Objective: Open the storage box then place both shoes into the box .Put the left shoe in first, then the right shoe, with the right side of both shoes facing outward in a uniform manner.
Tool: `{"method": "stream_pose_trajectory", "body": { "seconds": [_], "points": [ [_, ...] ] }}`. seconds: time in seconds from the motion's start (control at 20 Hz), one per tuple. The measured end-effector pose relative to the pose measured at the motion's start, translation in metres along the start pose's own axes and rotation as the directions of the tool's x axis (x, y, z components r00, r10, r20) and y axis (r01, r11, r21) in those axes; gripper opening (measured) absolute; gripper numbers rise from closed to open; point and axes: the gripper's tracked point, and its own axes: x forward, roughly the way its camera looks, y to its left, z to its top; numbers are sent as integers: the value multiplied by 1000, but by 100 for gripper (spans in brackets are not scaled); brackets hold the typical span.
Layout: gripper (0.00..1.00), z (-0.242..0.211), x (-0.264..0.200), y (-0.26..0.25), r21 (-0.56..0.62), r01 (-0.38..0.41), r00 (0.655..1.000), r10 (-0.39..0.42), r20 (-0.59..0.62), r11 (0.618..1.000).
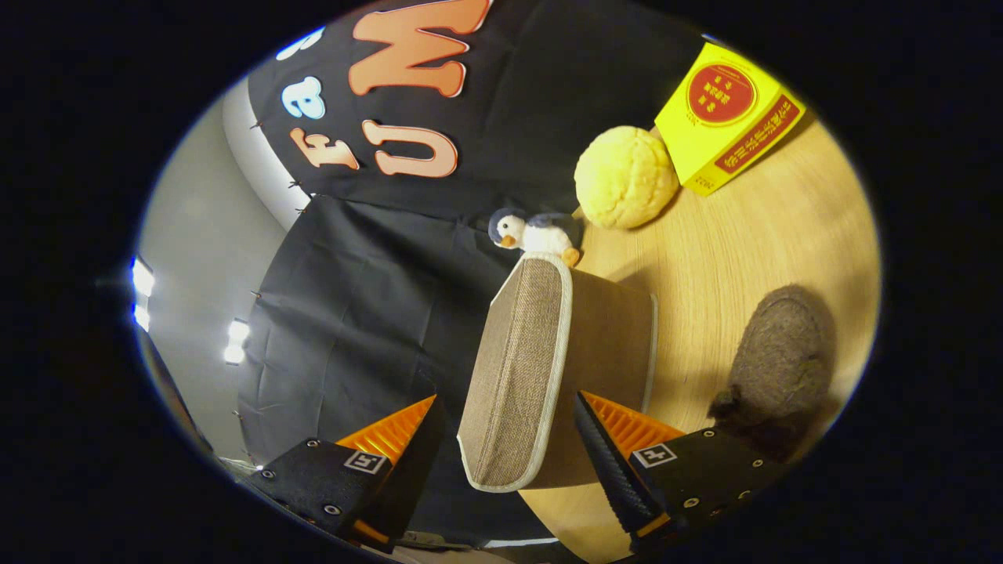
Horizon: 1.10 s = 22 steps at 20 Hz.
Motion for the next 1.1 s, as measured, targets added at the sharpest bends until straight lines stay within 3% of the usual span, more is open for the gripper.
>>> {"method": "stream_pose_trajectory", "body": {
  "seconds": [0.45,0.85,1.0,1.1],
  "points": [
    [97,-11,20,2,89,-131,989,137,-59,987],
    [97,-11,22,11,85,-177,981,183,-66,981],
    [92,-10,22,6,68,-145,987,149,-62,987],
    [79,-10,19,6,69,-139,988,143,-62,988]
  ]
}}
